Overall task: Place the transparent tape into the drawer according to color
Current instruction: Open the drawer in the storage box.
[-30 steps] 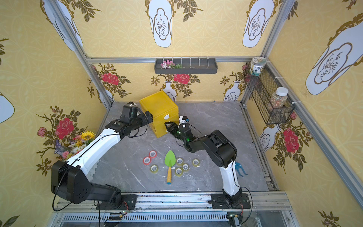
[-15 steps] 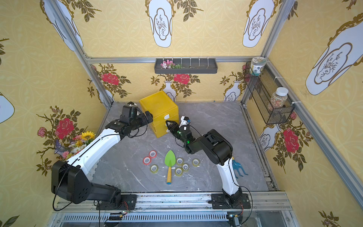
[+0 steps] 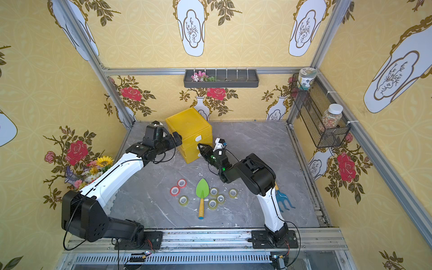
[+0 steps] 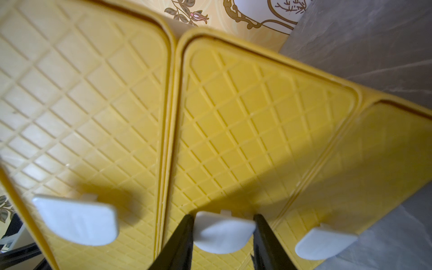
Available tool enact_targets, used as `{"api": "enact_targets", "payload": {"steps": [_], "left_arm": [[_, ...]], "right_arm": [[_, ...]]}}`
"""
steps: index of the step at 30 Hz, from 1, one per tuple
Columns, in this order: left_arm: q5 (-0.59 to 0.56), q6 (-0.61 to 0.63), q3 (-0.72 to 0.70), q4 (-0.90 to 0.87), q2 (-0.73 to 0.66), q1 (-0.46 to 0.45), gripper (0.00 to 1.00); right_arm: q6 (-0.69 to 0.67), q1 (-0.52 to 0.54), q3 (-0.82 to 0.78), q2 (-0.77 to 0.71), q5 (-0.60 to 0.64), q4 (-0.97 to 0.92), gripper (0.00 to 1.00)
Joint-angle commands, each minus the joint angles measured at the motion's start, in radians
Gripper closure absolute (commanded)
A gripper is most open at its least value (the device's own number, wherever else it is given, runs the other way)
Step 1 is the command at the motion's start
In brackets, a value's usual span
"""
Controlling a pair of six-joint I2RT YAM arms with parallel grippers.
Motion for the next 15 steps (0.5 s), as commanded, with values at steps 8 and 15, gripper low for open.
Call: {"api": "enact_targets", "payload": {"steps": [8, 15], "left_arm": [[-0.002, 0.022, -0.006, -0.044, 0.018, 0.005, 0.0], [0.003, 0.02, -0.005, -0.043, 0.025, 0.01, 0.0]], "right_arm": [[-0.007, 0.009, -0.104, -0.064, 0.008, 0.099, 0.59], [-0.006, 0.012, -0.217, -0.135, 0.007, 0.123, 0.59]]}}
